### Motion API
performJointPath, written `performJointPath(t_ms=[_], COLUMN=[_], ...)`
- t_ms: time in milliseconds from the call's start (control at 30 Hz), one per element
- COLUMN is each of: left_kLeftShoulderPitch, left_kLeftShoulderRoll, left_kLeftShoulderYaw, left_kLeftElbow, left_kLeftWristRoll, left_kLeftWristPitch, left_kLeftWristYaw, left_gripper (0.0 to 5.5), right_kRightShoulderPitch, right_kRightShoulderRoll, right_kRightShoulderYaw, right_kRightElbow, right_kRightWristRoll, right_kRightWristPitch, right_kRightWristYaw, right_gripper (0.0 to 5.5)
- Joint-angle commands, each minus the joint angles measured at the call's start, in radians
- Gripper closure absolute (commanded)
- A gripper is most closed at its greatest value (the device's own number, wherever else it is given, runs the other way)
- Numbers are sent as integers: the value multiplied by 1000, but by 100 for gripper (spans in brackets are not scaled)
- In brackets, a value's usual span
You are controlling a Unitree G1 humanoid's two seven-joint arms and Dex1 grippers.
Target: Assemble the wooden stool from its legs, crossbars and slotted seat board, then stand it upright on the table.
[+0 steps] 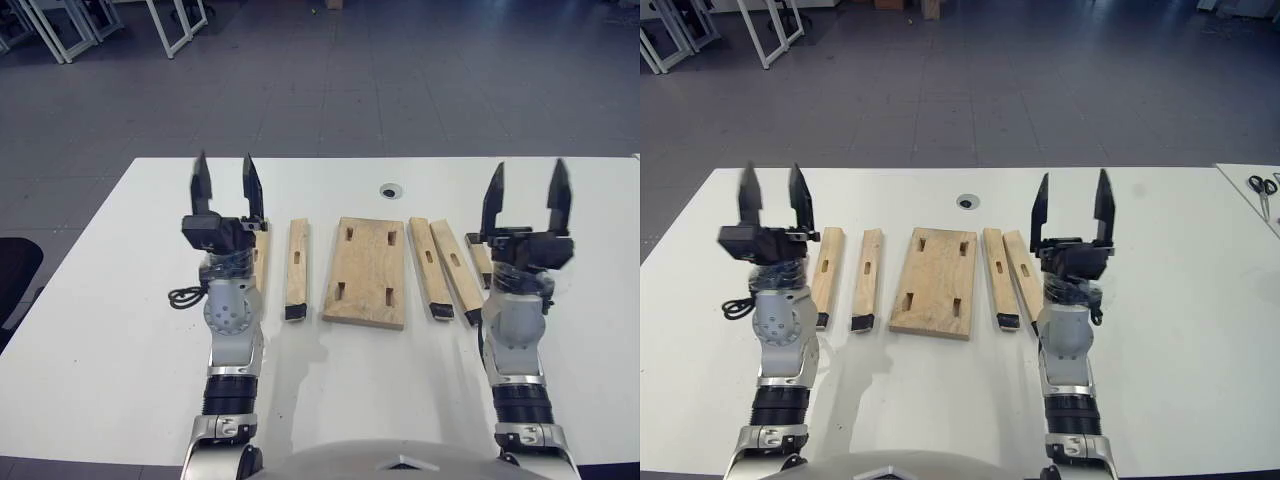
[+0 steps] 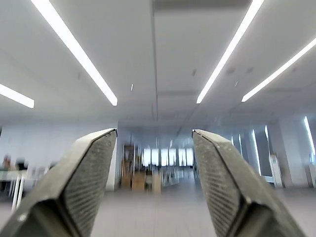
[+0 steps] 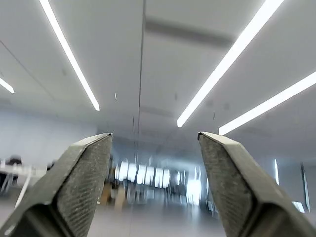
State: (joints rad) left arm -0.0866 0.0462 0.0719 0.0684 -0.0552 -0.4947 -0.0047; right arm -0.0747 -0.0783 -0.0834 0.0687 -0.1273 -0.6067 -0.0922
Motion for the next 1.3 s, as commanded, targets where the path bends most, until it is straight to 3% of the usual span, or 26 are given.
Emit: performJointPath(t_ms=[33, 133, 267, 433, 567, 767, 867, 933, 1000, 1100, 1300], left_kLeftShoulderPitch=[36, 21, -51, -117, -109, -66, -44, -13, 14, 27, 12], left_kLeftShoulderRoll=[2, -27, -188, -323, -336, -302, -238, -103, 14, 87, 131], left_kLeftShoulderYaw=[-11, 1, 138, 300, 314, 262, 192, 39, -105, -162, -125], left_kLeftElbow=[-23, -34, -96, -215, -279, -303, -268, -215, -161, -139, -187], left_kLeftWristRoll=[29, -63, -527, -1201, -1436, -1500, -1335, -954, -532, -174, 99], left_kLeftWristPitch=[80, 50, 106, 209, 251, 305, 328, 304, 214, 92, 40], left_kLeftWristYaw=[4, -27, 20, 176, 220, 221, 174, 61, -12, -20, 50], left_gripper=[267, 267, 267, 267, 267, 267, 267, 267, 267, 267, 267], right_kRightShoulderPitch=[32, 18, -34, -134, -123, -93, -60, -4, 34, 48, 36], right_kRightShoulderRoll=[1, 15, 187, 282, 281, 265, 207, 59, -60, -199, -186], right_kRightShoulderYaw=[-38, -32, -150, -381, -374, -341, -271, -110, 51, 186, 157], right_kRightElbow=[-51, -62, -89, -178, -213, -230, -208, -188, -163, -131, -110], right_kRightWristRoll=[-2, 85, 648, 1266, 1363, 1372, 1251, 994, 607, 78, -15], right_kRightWristPitch=[249, 219, 278, 305, 338, 368, 428, 515, 449, 274, 260], right_kRightWristYaw=[-21, 20, 87, -41, -68, -65, -47, 57, 128, 108, 47], right_gripper=[233, 233, 233, 233, 233, 233, 233, 233, 233, 233, 233])
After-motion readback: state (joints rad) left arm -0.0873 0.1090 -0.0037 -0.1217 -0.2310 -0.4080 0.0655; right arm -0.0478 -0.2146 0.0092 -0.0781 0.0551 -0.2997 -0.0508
